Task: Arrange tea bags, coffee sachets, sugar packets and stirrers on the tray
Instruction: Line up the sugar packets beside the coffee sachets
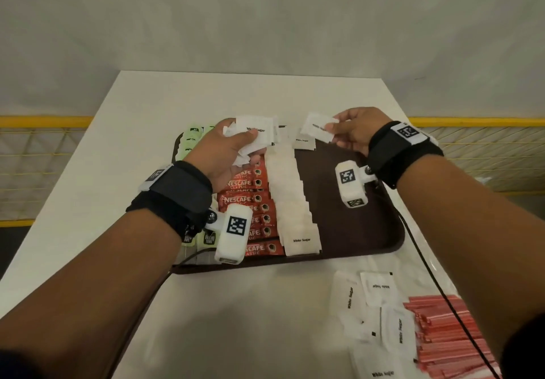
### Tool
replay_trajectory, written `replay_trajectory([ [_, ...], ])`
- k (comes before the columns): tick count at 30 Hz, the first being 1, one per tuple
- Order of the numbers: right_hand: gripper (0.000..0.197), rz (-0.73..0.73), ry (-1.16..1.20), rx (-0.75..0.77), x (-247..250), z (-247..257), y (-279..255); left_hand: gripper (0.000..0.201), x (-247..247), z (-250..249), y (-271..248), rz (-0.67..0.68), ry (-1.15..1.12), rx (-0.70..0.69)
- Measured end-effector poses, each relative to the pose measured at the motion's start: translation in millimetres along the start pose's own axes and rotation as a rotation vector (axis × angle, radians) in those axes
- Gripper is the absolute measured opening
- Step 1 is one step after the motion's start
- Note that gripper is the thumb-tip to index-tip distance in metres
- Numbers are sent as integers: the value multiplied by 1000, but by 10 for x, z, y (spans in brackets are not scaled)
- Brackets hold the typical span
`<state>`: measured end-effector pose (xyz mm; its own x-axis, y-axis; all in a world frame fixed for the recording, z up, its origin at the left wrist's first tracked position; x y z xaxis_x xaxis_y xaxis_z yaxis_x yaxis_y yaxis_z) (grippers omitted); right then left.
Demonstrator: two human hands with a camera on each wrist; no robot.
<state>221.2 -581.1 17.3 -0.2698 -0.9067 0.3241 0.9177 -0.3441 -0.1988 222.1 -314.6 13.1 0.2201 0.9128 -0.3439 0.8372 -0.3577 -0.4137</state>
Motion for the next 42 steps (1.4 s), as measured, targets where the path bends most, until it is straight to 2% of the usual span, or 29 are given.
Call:
replay_trajectory([
  [3,15,21,-189,-28,1,-166,202,28,91,-22,92,-13,-33,21],
  [6,23,78,-329,-38,-104,-256,331,28,132,4,163,-4,-29,41],
  [9,17,109,-355,-45,-226,-307,420,37,164,54,224,-7,-9,59],
  [16,13,72,-426,-71,-359,-337,568,32,203,97,274,-7,0,74],
  [18,19,66,-450,-77,-358,-352,610,35,203,108,279,-5,13,77],
  [25,18,59,-465,-8,-356,-328,654,37,185,167,300,4,20,104],
  [28,26,50,-616,58,-348,-187,571,31,127,159,293,31,27,102],
  [30,33,66,-544,108,-371,-18,425,29,96,145,307,19,9,78],
  [33,41,278,-215,96,-558,178,115,40,51,136,354,-32,-26,30],
  [35,39,391,-155,64,-665,205,-18,46,4,140,389,-43,-9,0],
  [40,20,296,-84,107,-697,179,-51,58,-116,159,364,-9,15,-16],
  [42,16,284,-21,95,-672,141,-46,47,-120,164,365,-22,-5,-12],
])
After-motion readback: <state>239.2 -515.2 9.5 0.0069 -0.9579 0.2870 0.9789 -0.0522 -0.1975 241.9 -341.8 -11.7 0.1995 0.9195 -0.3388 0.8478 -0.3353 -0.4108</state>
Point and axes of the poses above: each hand's wrist, its own y-axis towards the middle knuckle, its own x-axis out of the back of the hand, z = x × y, the point moved 5 cm from there along y, towards the middle knuckle, and after that the axes turned 8 degrees about x, right-handed, at the moved point
